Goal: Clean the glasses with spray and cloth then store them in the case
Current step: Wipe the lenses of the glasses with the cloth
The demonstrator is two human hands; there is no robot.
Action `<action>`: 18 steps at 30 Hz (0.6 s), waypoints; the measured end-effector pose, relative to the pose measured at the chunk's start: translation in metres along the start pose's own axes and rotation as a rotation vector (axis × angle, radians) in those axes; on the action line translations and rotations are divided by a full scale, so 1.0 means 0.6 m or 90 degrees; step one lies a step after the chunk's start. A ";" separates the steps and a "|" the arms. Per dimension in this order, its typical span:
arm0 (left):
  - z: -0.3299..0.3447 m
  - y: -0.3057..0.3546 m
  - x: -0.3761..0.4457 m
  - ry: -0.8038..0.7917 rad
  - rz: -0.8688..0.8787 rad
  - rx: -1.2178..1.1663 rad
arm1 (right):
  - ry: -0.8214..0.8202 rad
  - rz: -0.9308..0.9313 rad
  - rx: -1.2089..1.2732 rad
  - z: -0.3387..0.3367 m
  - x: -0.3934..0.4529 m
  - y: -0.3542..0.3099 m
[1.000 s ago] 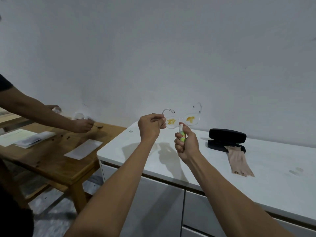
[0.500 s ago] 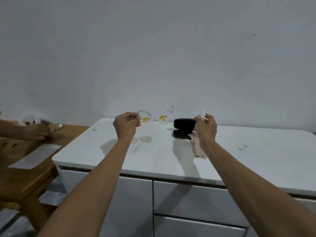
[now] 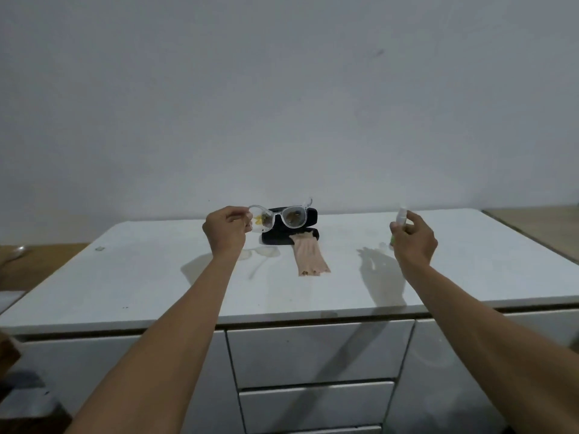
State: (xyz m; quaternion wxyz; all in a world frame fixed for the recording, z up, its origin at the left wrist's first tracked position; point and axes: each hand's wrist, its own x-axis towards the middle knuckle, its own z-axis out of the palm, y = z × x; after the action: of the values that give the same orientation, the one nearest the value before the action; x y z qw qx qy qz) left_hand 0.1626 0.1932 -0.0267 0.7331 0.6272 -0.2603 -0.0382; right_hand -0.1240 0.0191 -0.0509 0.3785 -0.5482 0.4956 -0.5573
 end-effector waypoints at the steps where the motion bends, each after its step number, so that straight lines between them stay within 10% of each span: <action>1: 0.001 0.000 -0.001 0.001 -0.001 -0.003 | -0.005 0.001 -0.004 -0.003 0.000 0.004; 13: -0.002 0.006 -0.013 -0.014 0.013 0.003 | -0.003 -0.012 -0.107 -0.017 -0.017 0.038; 18: -0.009 0.004 -0.011 -0.012 0.007 0.003 | 0.135 -0.240 -0.271 0.007 -0.029 0.004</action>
State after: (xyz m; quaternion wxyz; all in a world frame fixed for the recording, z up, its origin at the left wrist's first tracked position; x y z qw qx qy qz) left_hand 0.1584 0.2015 -0.0270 0.7292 0.6272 -0.2706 -0.0395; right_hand -0.1181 0.0351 -0.0576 0.0907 -0.6364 0.5275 -0.5554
